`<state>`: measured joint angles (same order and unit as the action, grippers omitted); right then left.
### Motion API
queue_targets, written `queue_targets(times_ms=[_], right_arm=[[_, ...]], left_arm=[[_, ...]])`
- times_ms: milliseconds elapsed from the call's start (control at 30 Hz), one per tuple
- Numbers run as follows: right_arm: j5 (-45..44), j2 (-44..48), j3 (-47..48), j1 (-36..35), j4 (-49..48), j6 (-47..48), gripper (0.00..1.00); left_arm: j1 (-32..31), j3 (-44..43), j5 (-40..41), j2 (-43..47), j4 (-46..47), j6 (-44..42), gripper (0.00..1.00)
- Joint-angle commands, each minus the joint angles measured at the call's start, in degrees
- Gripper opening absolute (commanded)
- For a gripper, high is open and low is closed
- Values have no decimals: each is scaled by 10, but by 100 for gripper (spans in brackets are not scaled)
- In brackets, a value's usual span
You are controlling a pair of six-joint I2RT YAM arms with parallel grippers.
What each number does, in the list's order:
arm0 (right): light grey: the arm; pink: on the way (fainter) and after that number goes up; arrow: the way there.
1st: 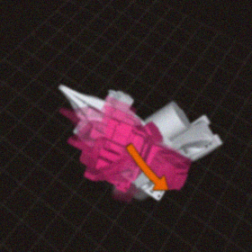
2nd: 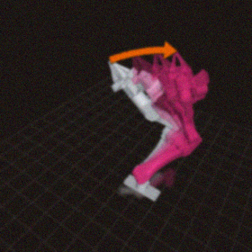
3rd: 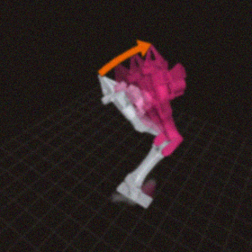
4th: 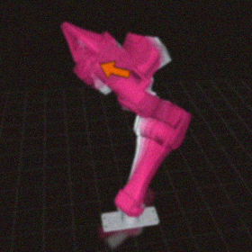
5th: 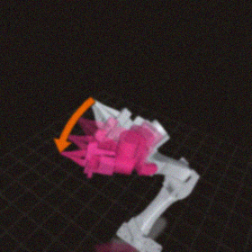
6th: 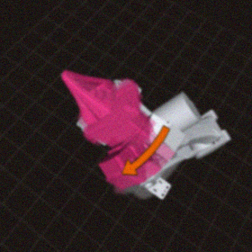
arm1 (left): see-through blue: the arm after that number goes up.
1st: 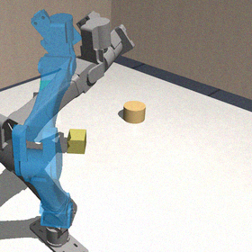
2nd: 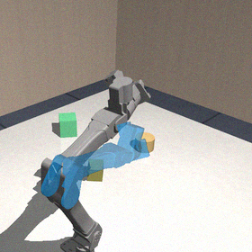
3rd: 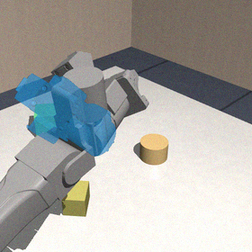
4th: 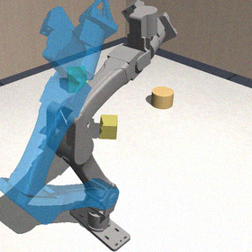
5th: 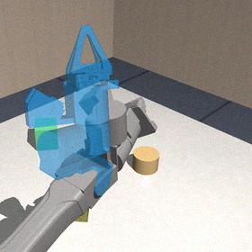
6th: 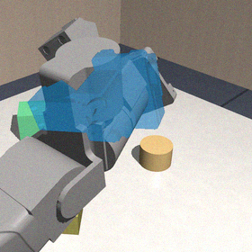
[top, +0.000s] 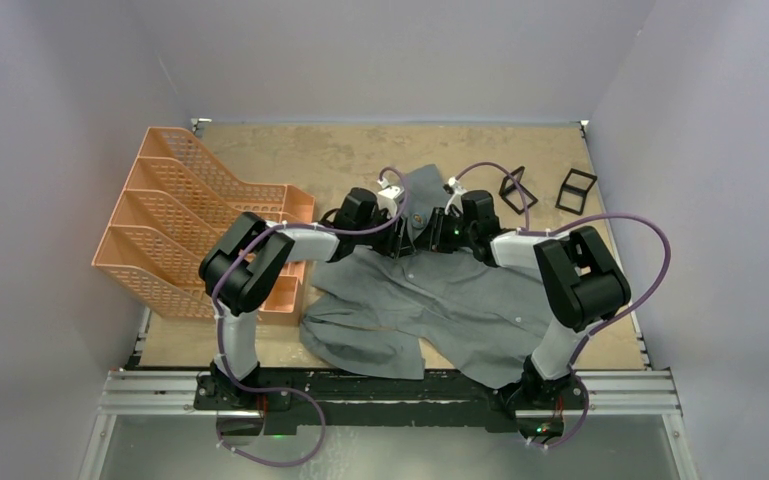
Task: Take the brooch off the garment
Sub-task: Remove the brooch from the clothes.
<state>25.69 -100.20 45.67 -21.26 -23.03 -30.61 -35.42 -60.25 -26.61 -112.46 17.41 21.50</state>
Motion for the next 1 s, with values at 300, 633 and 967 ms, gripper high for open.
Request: queue_targets(times_ms=[300,633,967], right_arm=[[58,-4,8,-4,-31,-28,4],[43,6,8,-4,-15,-53,0],[4,-1,35,-5,45,-94,0]], left_arm=[[-13,14,14,43,36,-14,40],[-69,41,206,122,-3,-81,47],[-134,81,370,157,30,-157,49]])
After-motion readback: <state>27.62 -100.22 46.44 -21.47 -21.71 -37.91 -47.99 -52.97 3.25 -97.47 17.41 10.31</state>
